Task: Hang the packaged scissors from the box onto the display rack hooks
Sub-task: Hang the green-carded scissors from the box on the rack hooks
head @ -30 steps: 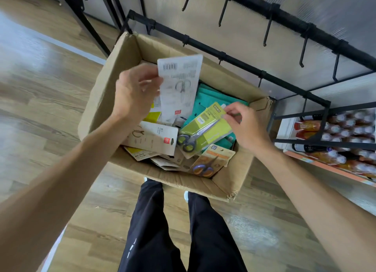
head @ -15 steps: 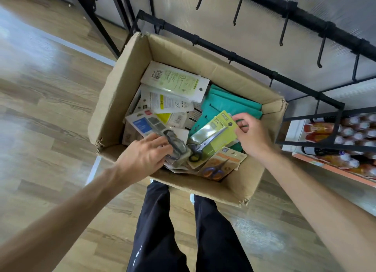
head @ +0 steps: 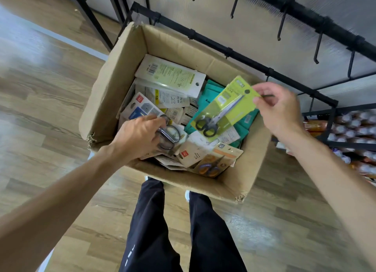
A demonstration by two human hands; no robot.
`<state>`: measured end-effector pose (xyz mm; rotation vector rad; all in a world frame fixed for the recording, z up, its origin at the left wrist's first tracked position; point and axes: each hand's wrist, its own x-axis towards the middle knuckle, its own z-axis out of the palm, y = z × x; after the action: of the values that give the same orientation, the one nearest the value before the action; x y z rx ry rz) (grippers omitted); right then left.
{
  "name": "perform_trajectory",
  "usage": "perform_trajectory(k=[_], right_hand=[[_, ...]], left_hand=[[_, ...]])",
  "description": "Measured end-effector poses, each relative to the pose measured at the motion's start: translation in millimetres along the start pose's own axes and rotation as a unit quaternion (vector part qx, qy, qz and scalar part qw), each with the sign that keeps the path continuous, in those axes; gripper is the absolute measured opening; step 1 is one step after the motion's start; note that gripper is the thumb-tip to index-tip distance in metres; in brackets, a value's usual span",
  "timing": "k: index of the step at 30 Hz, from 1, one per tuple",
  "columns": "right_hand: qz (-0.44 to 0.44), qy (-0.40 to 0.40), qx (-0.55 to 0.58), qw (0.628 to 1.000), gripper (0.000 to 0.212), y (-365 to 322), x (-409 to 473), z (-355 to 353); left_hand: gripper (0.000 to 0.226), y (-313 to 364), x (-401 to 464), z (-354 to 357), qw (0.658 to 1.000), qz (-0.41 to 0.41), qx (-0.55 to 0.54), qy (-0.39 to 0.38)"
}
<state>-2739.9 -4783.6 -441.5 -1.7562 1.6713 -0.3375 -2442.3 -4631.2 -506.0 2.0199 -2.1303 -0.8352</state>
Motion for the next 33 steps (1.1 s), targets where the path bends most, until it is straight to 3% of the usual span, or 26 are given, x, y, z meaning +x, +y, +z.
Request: perform_trajectory(k=[6,10,13,20,24,26,30,33], right_hand=[[-0.041,0.023,0.003,0.999,0.028,-8.5,23.5,-16.0],[-0.032,-0.016,-0.020,0.999,0.028,-7.6,23.2,-9.8],[-0.030,-0.052,-0.028,0.998,0.026,-2.6,13.0,4.2],[-0.022,-0.112,-0.010,0.993,0.026,22.5,-10.1,41.4],[-0.019,-0.114,-0.023,0.993,0.025,26.4,-10.4,49.7],[-0.017,-0.121,-0.037,0.992,0.024,25.8,-9.4,52.9],[-0.010,-0.125,-0.035,0.991,0.024,21.8,-10.0,60.0],[0.007,-0.117,-0.037,0.992,0.023,17.6,-12.2,63.9]], left_hand=[[0.038,0.4,37.6,-12.8,0.998,-0.060,-0.012,0.012],[0.039,-5.9,57.3,-13.8,0.986,-0.114,-0.091,0.077],[0.043,-17.3,66.6,-9.2,0.949,-0.213,-0.197,0.126],[0.045,-29.1,83.6,-9.4,0.937,-0.256,-0.194,0.139],[0.040,-28.4,90.9,-11.0,0.973,-0.209,-0.025,0.097],[0.029,-24.6,93.1,-12.1,0.981,-0.144,0.050,0.122],[0.038,-2.7,104.5,-7.3,0.987,0.041,0.091,0.122],[0.043,21.7,119.9,2.8,0.981,0.103,0.123,0.112]])
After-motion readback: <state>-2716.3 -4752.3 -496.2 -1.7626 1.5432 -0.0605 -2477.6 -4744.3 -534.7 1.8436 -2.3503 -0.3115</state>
